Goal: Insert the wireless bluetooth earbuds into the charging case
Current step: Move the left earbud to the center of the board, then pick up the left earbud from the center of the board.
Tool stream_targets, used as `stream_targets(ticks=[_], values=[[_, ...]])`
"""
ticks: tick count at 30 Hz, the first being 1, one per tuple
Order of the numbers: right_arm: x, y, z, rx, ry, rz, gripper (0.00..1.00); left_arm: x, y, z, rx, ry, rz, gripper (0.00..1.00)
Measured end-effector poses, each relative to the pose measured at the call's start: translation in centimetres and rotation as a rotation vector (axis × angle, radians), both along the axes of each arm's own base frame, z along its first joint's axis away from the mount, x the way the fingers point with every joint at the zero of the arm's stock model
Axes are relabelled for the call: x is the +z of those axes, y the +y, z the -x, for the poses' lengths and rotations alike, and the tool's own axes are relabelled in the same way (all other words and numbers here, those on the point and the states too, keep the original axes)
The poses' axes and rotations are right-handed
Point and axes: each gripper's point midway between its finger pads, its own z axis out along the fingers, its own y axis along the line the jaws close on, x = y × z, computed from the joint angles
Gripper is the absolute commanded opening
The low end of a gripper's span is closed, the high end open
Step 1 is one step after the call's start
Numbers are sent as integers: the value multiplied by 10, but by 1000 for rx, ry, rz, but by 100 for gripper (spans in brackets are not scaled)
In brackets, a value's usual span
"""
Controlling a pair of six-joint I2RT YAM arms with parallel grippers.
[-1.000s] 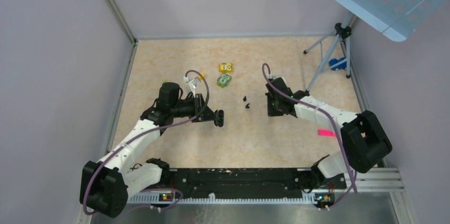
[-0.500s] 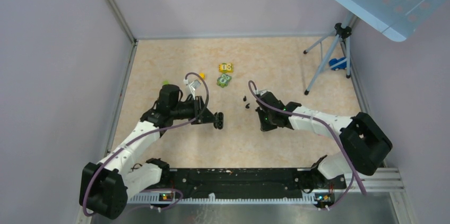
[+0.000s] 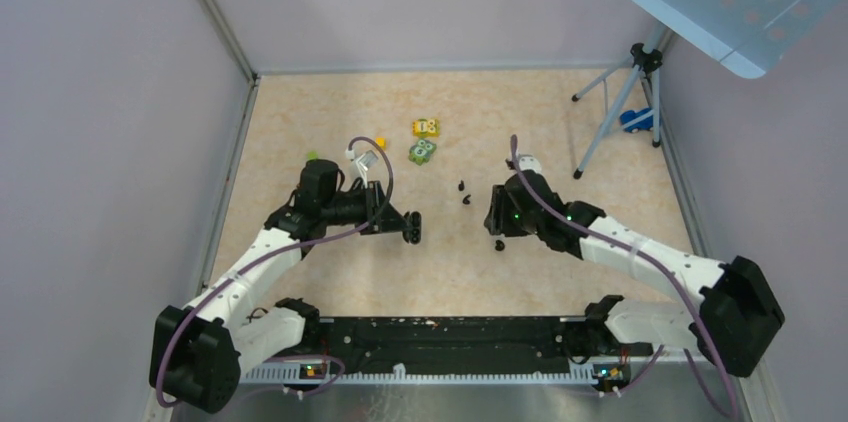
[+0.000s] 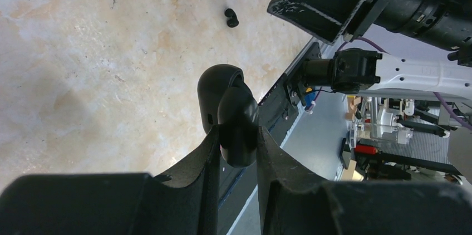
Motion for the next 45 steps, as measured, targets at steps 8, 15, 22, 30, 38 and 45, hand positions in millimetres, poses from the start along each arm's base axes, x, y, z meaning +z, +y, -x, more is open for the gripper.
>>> stream_targets(ticks=[8,15,22,30,38,45], values=[[1,-24,6,-314,-11,-188,42,3,-1,-1,-2,-5,12,0],[-39,-45,13,-434,79,-62,39,2,-1,-1,-3,-2,11,0],[-53,-46,16,-458,117,-37,34,2,-2,-1,-3,-2,12,0],[-57,-38,16,-446,127,-70,33,1,-2,-1,0,1,13,0],[-62,-31,15,-430,142,-89,33,-1,-1,0,4,13,15,0],[-67,-26,14,-422,154,-95,31,-1,-2,0,5,12,17,0]])
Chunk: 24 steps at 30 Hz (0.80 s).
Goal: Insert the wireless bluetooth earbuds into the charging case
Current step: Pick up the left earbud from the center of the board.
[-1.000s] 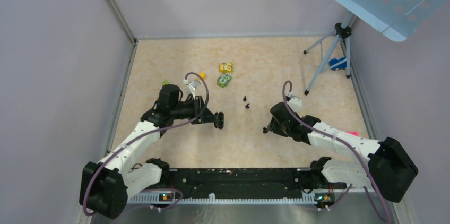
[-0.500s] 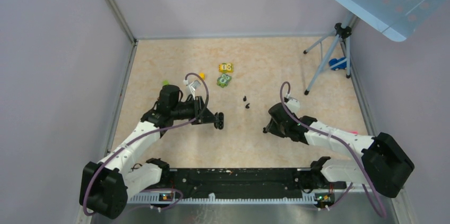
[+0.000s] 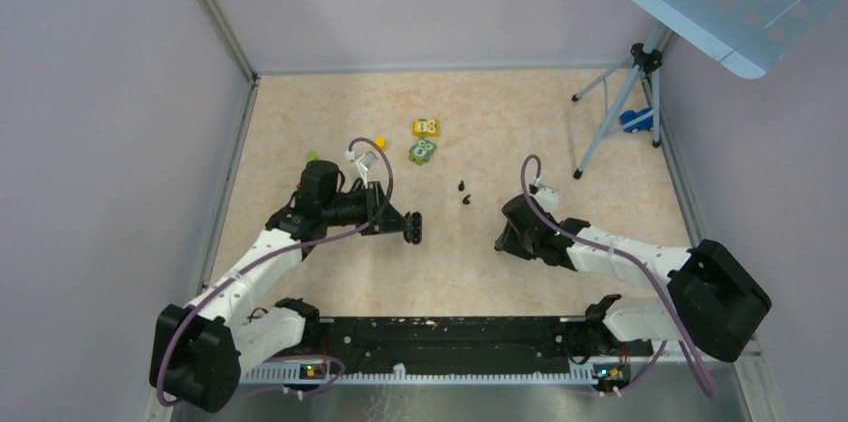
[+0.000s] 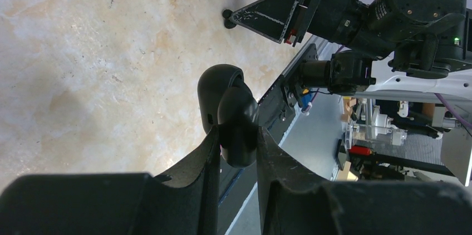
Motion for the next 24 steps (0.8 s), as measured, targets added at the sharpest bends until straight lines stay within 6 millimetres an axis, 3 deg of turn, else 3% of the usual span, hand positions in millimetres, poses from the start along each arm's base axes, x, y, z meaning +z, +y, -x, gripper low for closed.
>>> stream_targets(ticks=[13,24], values=[[1,7,0,24,-6,-35,22,-1,0,1,1,3,-1,0],[0,14,0,62,-8,-50,27,-4,0,1,0,7,-2,0]])
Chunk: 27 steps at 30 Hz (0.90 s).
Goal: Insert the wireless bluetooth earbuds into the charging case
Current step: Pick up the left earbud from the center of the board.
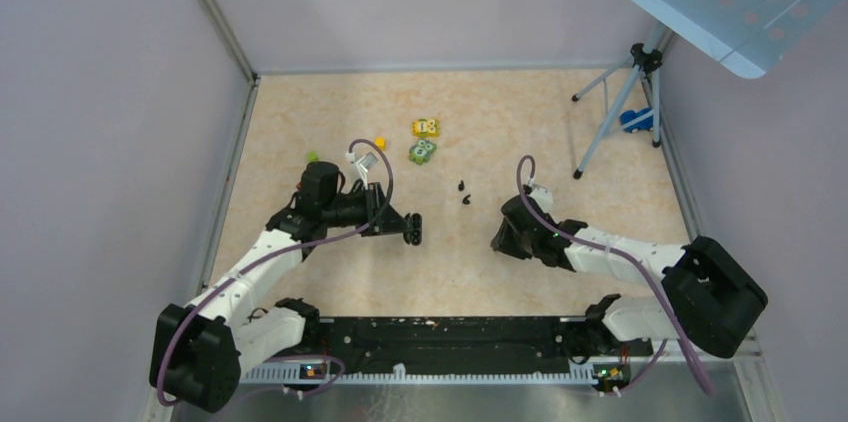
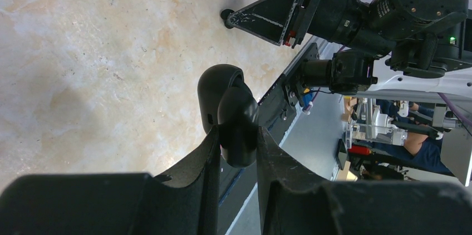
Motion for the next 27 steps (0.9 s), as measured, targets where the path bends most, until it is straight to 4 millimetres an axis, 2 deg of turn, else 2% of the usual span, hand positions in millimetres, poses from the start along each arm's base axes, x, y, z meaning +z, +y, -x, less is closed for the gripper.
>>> stream_targets(ticks=[4,8,20,27], values=[[-2,3,-1,13,1,-3,22,0,0,0,0,-1,0,0],[-2,5,0,30,0,-7,27,0,0,0,0,-1,0,0],[-1,15,-5,73,-12,-6,31,0,0,0,1,-2,0,0],[-1,9,-6,78,-5,47,13,-2,0,-1,1,7,-3,0]])
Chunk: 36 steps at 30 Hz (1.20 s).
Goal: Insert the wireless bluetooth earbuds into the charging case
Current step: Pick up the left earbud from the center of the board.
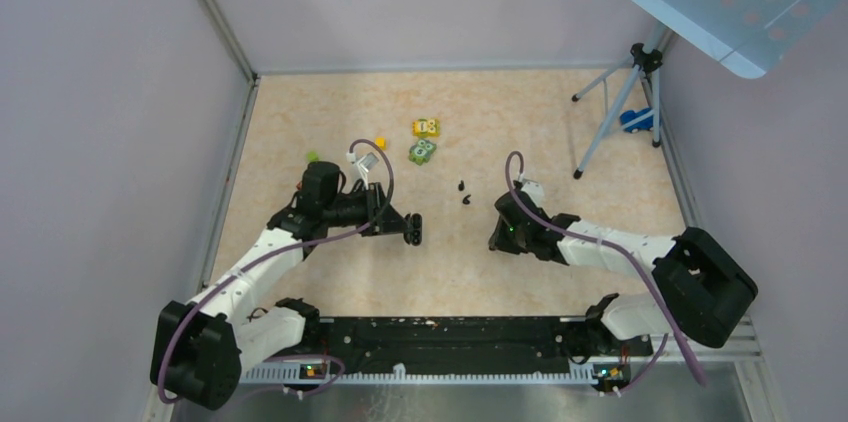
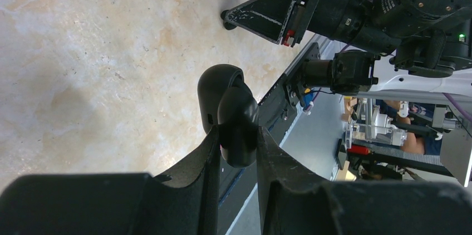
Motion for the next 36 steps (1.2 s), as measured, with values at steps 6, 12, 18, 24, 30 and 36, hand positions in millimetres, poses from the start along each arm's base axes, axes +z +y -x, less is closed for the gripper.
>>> stream_targets(ticks=[6,12,18,24,30,36], values=[[2,-1,-2,0,-11,20,0,0,0,-1,0,-4,2,0],[2,-1,-1,3,-19,29,0,1,-1,-2,0,-10,4,0],[3,1,3,16,-15,36,0,-5,0,1,1,6,1,0],[36,18,3,68,-100,-57,0,-1,0,3,-2,-25,20,0],[103,56,11,165,-306,-230,0,23,-3,6,-21,-150,94,0],[133,87,32,294,-432,-292,0,30,-6,5,-49,-177,120,0]])
